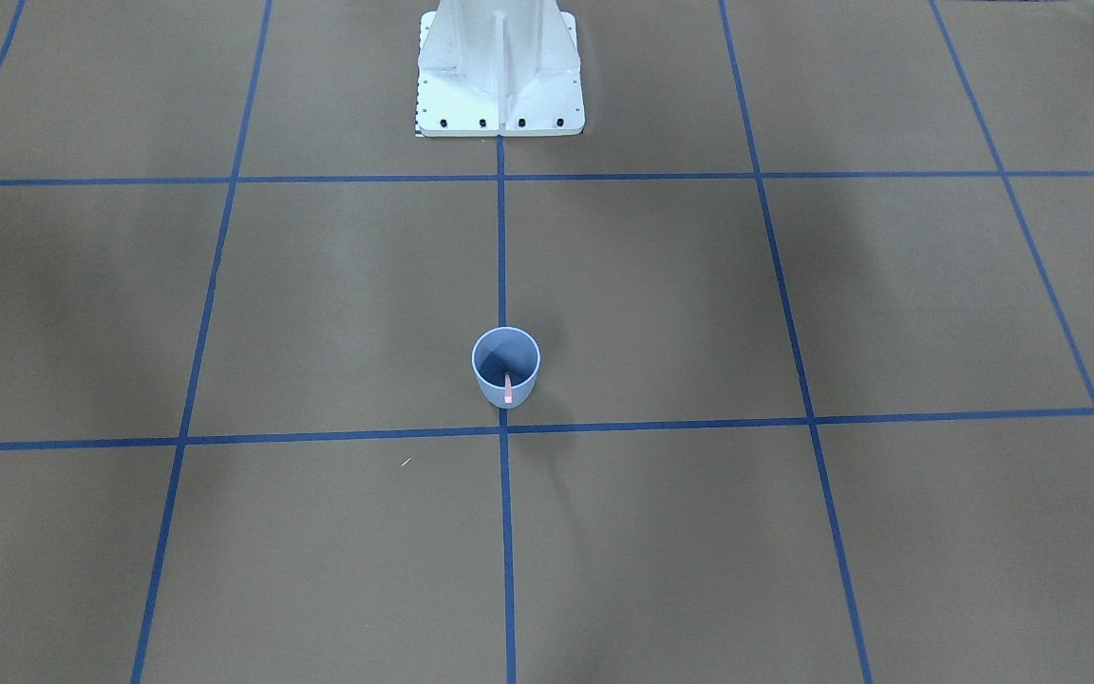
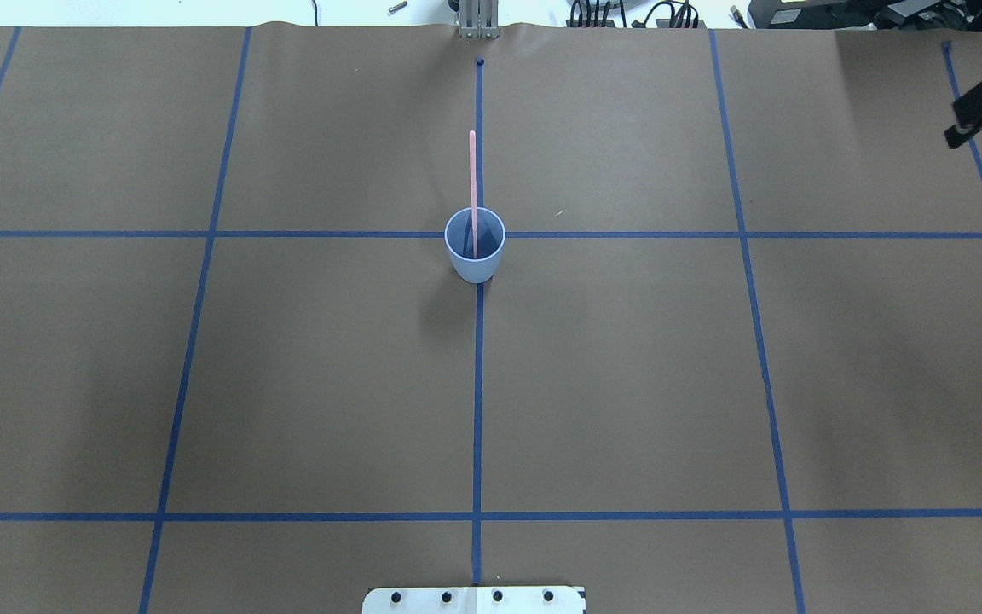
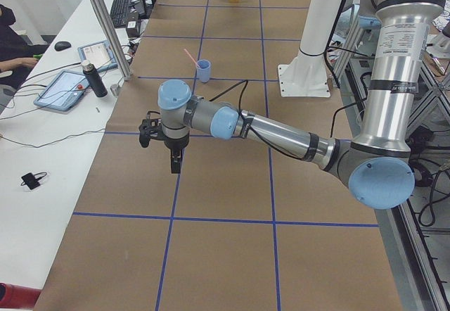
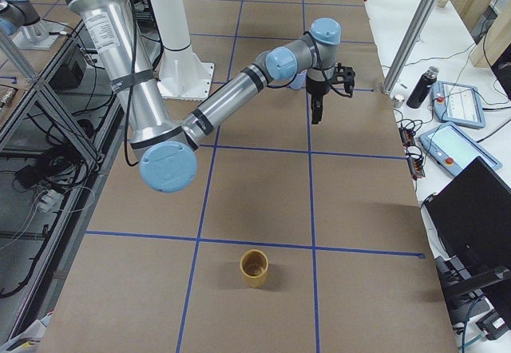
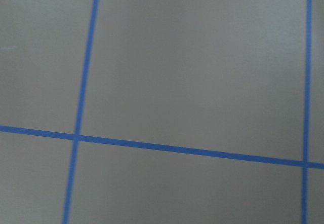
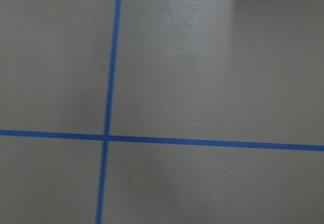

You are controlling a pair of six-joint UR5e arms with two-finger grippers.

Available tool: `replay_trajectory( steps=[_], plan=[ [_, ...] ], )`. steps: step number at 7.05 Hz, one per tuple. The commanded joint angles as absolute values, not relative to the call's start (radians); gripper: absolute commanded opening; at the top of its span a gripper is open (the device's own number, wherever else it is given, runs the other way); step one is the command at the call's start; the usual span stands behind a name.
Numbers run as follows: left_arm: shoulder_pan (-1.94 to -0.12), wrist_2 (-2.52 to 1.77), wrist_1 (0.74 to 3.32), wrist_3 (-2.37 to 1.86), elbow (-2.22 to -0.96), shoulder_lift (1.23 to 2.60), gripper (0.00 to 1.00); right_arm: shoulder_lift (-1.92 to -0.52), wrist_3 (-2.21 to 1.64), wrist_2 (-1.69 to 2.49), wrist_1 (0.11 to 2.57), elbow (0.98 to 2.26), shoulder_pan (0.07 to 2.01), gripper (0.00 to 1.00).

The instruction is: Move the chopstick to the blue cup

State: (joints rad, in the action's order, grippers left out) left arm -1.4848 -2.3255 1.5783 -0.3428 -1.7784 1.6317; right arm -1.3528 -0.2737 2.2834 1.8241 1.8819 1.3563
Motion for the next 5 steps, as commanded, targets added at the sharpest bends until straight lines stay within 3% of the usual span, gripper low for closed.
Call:
replay_trajectory(
  steps=[1,5],
  plan=[
    [-1.506,-2.318,1.583,-0.290,-1.726,1.560,0.98,-1.484,-0.115,2.289,1.818,1.841,1.484,1.00],
    [-1.531,-2.289,1.575,-0.168,-1.652,1.545,0.98,-1.551,0.076,2.353,1.799,1.711,1.595,1.00]
  ],
)
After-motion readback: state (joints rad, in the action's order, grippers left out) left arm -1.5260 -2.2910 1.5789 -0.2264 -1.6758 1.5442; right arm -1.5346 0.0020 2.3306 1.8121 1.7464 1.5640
